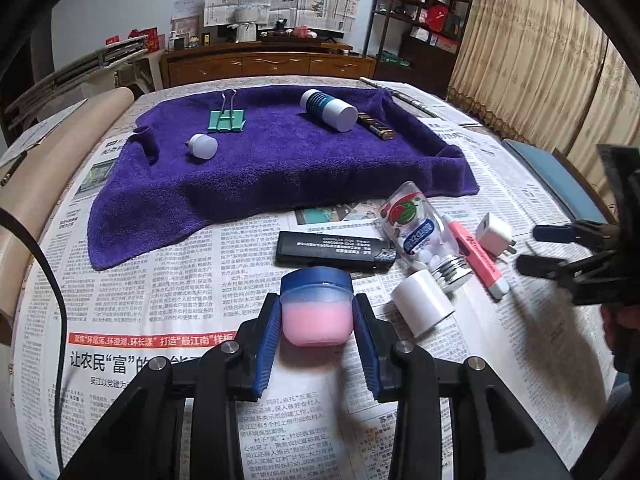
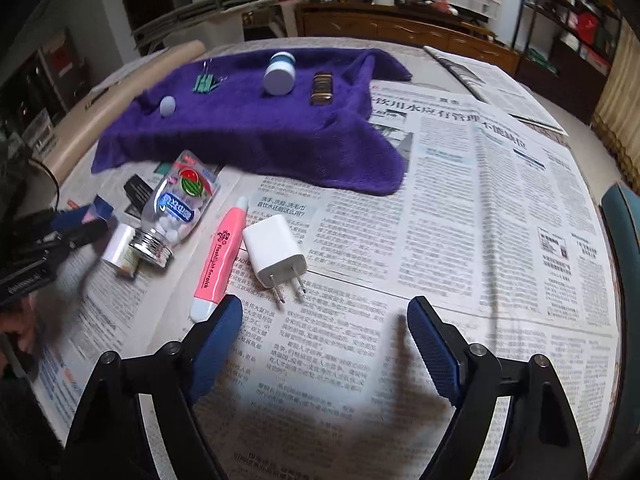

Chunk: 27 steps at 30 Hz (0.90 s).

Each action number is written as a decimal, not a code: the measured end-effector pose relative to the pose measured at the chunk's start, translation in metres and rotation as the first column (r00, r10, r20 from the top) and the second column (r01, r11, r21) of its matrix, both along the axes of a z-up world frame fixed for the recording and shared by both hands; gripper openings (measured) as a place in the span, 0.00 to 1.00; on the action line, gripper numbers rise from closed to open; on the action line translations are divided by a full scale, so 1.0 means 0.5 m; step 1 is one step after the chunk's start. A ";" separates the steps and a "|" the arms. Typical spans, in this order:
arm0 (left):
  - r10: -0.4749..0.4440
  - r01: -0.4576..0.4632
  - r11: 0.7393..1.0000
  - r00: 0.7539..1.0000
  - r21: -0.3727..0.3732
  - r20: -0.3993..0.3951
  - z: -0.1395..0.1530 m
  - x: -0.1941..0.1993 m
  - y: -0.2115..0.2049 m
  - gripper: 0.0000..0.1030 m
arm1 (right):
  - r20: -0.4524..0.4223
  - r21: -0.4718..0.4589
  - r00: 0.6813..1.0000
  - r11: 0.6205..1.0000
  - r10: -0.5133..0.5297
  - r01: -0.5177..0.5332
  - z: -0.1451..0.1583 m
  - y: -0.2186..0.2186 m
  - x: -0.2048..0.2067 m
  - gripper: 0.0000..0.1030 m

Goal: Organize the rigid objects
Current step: 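Grasp the white charger plug with the right tool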

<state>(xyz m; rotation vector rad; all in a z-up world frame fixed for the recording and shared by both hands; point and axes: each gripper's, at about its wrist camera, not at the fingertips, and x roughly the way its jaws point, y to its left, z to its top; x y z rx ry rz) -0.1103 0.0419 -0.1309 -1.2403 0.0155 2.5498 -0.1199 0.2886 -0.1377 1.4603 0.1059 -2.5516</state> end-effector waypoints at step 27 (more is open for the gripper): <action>0.037 -0.037 0.997 0.999 0.070 0.002 0.007 -0.015 -0.067 0.33 | -0.057 -0.061 0.998 0.998 0.026 -0.029 -0.001 -0.032 -0.031 0.26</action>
